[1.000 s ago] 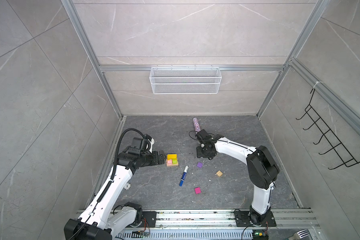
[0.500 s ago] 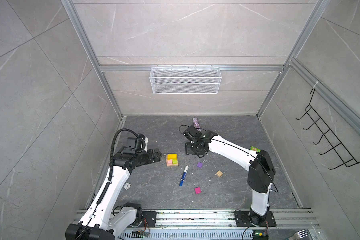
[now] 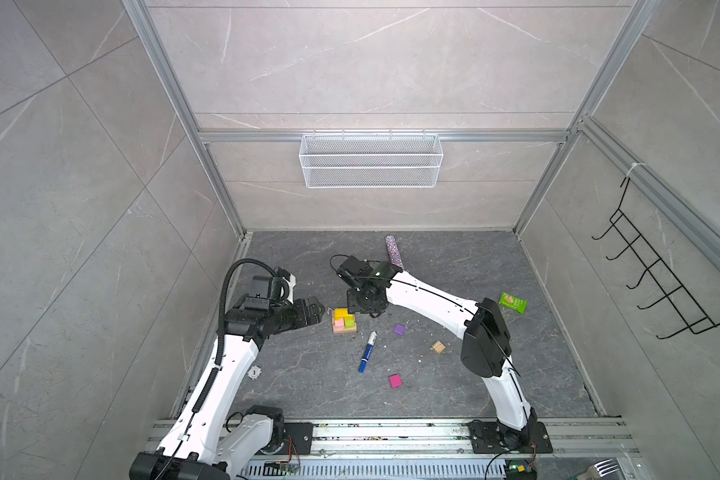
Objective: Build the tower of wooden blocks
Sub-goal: 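Carry the light blue block with the right gripper over the yellow arch block, then lower the light blue block with the right gripper onto the yellow arch block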
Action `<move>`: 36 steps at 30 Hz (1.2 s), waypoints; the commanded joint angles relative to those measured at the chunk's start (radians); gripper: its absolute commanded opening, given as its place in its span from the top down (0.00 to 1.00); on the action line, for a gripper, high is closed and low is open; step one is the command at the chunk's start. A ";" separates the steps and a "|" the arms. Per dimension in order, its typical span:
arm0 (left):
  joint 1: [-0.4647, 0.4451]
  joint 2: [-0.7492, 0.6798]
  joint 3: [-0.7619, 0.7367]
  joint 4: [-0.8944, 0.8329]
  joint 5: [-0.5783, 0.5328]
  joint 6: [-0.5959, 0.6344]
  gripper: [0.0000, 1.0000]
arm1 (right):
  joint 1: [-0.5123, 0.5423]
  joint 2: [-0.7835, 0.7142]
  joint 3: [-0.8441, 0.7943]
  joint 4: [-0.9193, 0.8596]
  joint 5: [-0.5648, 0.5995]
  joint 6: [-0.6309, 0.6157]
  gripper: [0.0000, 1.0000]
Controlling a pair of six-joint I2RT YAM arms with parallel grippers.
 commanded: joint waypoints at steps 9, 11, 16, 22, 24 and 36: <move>0.014 -0.032 -0.006 0.023 0.036 -0.013 0.00 | 0.048 0.213 0.323 -0.198 0.028 0.018 0.74; 0.013 -0.034 -0.006 0.023 0.037 -0.013 0.00 | 0.053 0.245 0.375 -0.221 0.035 0.022 0.74; 0.014 -0.034 -0.008 0.024 0.037 -0.011 0.00 | 0.059 0.311 0.471 -0.255 0.035 0.036 0.74; 0.014 -0.036 -0.008 0.020 0.032 -0.011 0.00 | 0.060 0.350 0.516 -0.264 0.039 0.048 0.72; 0.014 -0.036 -0.008 0.021 0.033 -0.011 0.00 | 0.061 0.360 0.530 -0.268 0.038 0.054 0.72; 0.016 -0.037 -0.010 0.022 0.037 -0.009 0.00 | 0.060 0.399 0.546 -0.273 0.045 0.093 0.68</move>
